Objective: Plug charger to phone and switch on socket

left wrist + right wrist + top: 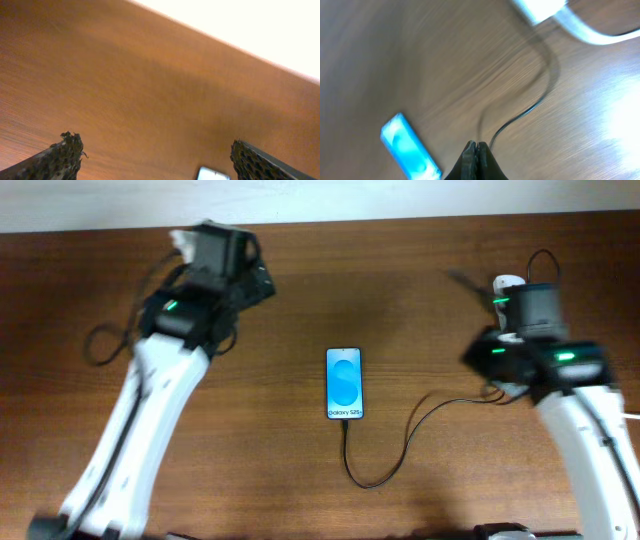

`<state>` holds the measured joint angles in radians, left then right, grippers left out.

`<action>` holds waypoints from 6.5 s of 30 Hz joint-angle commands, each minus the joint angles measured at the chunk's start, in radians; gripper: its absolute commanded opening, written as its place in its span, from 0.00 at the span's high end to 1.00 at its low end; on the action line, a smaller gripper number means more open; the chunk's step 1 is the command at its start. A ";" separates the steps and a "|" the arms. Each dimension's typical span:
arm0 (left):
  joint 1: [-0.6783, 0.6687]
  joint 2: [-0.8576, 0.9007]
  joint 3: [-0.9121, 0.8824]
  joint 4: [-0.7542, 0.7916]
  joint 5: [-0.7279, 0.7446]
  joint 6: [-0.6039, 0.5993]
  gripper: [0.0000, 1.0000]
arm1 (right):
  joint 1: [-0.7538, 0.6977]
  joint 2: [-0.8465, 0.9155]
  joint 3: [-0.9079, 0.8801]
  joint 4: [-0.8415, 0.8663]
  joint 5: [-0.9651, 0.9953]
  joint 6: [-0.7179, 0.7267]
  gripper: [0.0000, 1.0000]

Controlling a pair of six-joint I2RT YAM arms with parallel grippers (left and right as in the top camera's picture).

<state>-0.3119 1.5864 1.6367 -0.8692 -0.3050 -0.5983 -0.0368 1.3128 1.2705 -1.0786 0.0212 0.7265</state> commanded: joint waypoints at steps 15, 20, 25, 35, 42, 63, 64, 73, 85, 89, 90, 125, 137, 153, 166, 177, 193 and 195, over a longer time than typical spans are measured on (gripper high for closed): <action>0.003 -0.190 0.000 -0.140 -0.267 0.012 0.01 | -0.440 0.914 0.760 -0.292 -0.263 -0.177 0.96; 0.003 -0.190 0.000 -0.140 -0.267 0.012 0.01 | -0.440 0.970 0.758 -0.119 -0.307 -0.115 0.96; 0.003 -0.190 0.000 -0.140 -0.267 0.012 0.01 | -0.440 0.987 0.748 -0.019 -0.328 -0.082 0.96; 0.003 -0.190 0.000 -0.140 -0.267 0.012 0.01 | -0.420 1.052 0.742 0.052 -0.385 -0.030 0.96; 0.003 -0.190 0.000 -0.140 -0.267 0.012 0.01 | -0.326 1.132 0.742 0.074 -0.297 -0.030 0.96; 0.003 -0.190 0.000 -0.140 -0.267 0.012 0.01 | -0.099 -0.380 0.758 -0.166 -0.026 -0.446 0.01; 0.003 -0.190 0.000 -0.140 -0.267 0.012 0.01 | -0.093 -0.404 0.757 -0.168 -0.025 -0.446 0.02; 0.003 -0.190 0.000 -0.140 -0.267 0.012 0.01 | -0.057 -0.739 0.695 -0.400 -0.002 -0.447 0.01; 0.003 -0.190 0.000 -0.140 -0.267 0.012 0.01 | 0.004 -1.162 -0.888 1.092 0.008 -0.472 0.02; 0.003 -0.190 0.000 -0.140 -0.267 0.012 0.01 | -0.002 -1.199 -1.135 1.285 -0.045 -0.506 0.02; 0.003 -0.190 0.000 -0.140 -0.267 0.012 0.01 | -0.016 -1.226 -1.173 1.285 -0.048 -0.510 0.02; 0.089 -0.526 -0.413 0.056 -0.173 0.055 0.01 | -0.015 -1.308 -1.265 1.007 -0.115 -0.637 0.02; 0.261 -1.400 -1.526 0.943 0.246 0.427 0.01 | -0.015 -1.307 -1.265 1.007 -0.115 -0.637 0.02; 0.299 -1.582 -1.629 0.789 0.335 0.676 0.01 | -0.015 -1.307 -1.265 1.007 -0.115 -0.637 0.02; 0.300 -1.581 -1.629 0.789 0.335 0.676 0.01 | -0.015 -1.307 -1.265 1.007 -0.115 -0.637 0.02; 0.300 -1.581 -1.629 0.789 0.335 0.676 0.01 | -0.015 -1.307 -1.265 1.007 -0.115 -0.637 0.02; 0.300 -1.581 -1.629 0.789 0.335 0.676 0.01 | -0.015 -1.307 -1.265 1.007 -0.115 -0.637 0.02; 0.300 -1.581 -1.629 0.789 0.335 0.676 0.01 | -0.015 -1.307 -1.265 1.007 -0.115 -0.637 0.02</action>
<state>-0.0082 0.0135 0.0139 -0.0795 0.0124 0.0608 -0.0578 0.0120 0.0109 -0.0669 -0.0956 0.0959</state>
